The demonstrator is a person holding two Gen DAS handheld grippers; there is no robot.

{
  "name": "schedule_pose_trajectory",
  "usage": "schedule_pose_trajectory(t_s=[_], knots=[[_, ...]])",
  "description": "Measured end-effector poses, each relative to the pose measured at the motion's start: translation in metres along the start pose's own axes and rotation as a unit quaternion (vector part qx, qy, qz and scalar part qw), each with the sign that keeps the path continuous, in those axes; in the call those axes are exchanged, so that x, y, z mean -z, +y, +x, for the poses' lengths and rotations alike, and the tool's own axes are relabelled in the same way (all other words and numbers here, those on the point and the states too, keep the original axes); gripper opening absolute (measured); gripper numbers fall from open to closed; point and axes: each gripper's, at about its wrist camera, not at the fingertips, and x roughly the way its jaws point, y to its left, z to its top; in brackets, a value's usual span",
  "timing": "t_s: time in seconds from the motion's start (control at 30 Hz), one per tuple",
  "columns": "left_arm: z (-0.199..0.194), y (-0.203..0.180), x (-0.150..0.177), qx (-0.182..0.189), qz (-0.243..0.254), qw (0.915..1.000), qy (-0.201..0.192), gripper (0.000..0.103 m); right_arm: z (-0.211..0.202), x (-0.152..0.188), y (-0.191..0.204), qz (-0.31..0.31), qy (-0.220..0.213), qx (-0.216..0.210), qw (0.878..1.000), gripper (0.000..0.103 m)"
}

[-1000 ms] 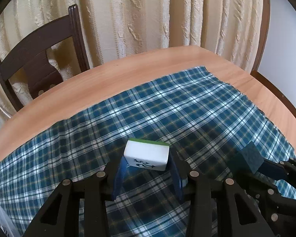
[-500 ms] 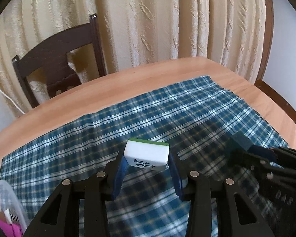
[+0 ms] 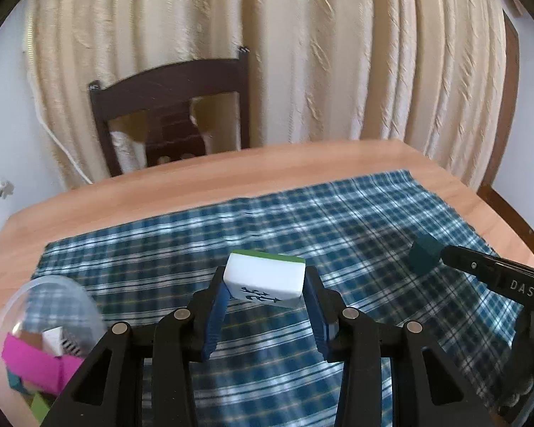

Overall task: Organize rigid objects
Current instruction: 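Carry the white tile over the bowl and release it with the right gripper, then carry the teal patterned cube over the bowl and release it with the left gripper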

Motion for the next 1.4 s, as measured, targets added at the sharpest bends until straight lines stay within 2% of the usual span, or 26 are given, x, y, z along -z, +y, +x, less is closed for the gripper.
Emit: schedule_pose_trajectory(t_s=[0.2,0.33,0.53,0.67,1.07,1.23,1.4], knots=[[0.005,-0.001,0.001,0.008,0.002,0.9999,0.006,0.033,-0.023,0.006,0.025,-0.025,-0.026,-0.018,0.999,0.044],[0.008,-0.005,0.000,-0.002,0.013,0.9999,0.007,0.034,-0.034,0.011,0.045,-0.048,-0.039,-0.031,0.998,0.044],[0.013,-0.005,-0.001,-0.005,0.014,0.9999,0.007,0.042,-0.046,0.019,0.076,-0.083,-0.051,-0.058,0.994,0.044],[0.015,-0.005,-0.002,-0.003,0.014,0.9999,0.006,0.052,-0.053,0.024,0.096,-0.104,-0.058,-0.074,0.990,0.044],[0.026,-0.002,-0.002,0.012,-0.003,0.9997,0.020,0.052,-0.065,0.039,0.132,-0.135,-0.068,-0.126,0.980,0.044],[0.032,-0.001,-0.002,0.031,-0.009,0.9988,0.038,0.052,-0.068,0.044,0.140,-0.137,-0.069,-0.152,0.976,0.044],[0.034,0.000,-0.002,0.044,-0.016,0.9979,0.045,0.052,-0.071,0.047,0.148,-0.145,-0.071,-0.160,0.974,0.044]])
